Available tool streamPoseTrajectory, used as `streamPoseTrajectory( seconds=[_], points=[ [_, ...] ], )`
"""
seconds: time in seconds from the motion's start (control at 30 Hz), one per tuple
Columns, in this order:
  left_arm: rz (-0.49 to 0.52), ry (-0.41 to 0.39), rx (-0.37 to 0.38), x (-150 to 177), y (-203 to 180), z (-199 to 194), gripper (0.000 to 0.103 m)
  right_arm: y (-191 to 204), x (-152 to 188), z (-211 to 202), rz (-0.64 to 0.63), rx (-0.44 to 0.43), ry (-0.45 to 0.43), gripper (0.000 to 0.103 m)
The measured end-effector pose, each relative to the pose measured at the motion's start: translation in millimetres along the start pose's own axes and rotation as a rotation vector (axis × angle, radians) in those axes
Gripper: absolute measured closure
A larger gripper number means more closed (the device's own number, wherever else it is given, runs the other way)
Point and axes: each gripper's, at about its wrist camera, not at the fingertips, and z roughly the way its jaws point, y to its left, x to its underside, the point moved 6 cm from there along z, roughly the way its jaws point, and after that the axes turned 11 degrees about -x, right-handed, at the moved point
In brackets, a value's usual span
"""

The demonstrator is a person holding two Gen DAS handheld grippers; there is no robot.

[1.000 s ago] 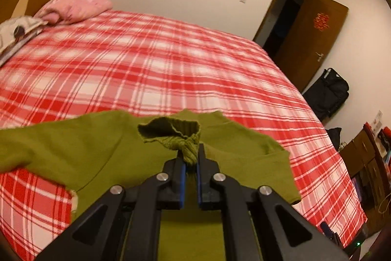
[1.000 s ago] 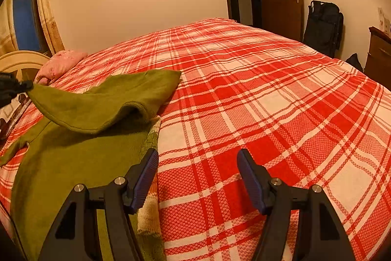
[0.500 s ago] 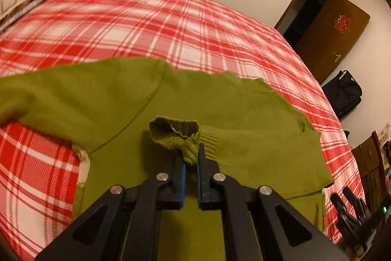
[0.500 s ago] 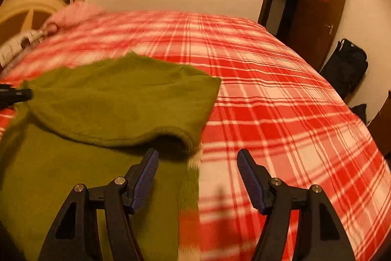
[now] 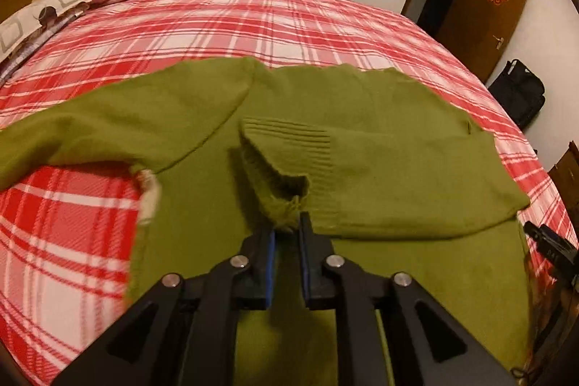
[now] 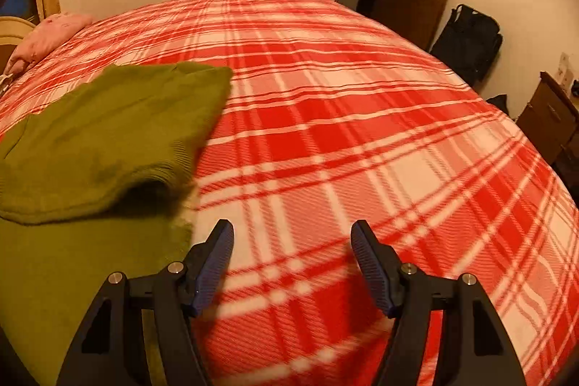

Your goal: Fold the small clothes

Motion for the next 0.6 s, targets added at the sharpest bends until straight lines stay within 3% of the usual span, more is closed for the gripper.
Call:
streamPoseTrajectory(
  seconds=[0.1,0.2,0.3,0.4,0.47,0.57,0.6],
  points=[
    [-0.022,-0.03,-0.037,-8,22,-6,0.084,-2,-3,-16,-0.003,0.012,-0.035,0.034],
    [-0.07,-0.054,-0.059,-22,38,-8,0.073,13,-17,-25,-0.021,-0.019,-0.061,0.034],
    [-0.073,-0.055,-0.05,-34,30,-4,0.061,43,-34,-26,-0.06,-0.117,-0.09,0.034],
    [-0.042,-0.039,-0.056,-39,10,9,0.06,75,-52,-20,-0.114,-0.161,-0.108,0.034],
    [-0.027,-0.002,-0.072,-36,2,20,0.06,89,-58,-13,-0.106,-0.208,-0.104,0.034],
    [0.006,0.032,-0.082,-29,-5,33,0.074,107,-57,2,-0.126,-0.23,-0.07,0.034],
    [0.026,0.015,-0.087,-29,-7,31,0.087,112,-54,7,-0.148,-0.228,-0.056,0.034]
  ],
)
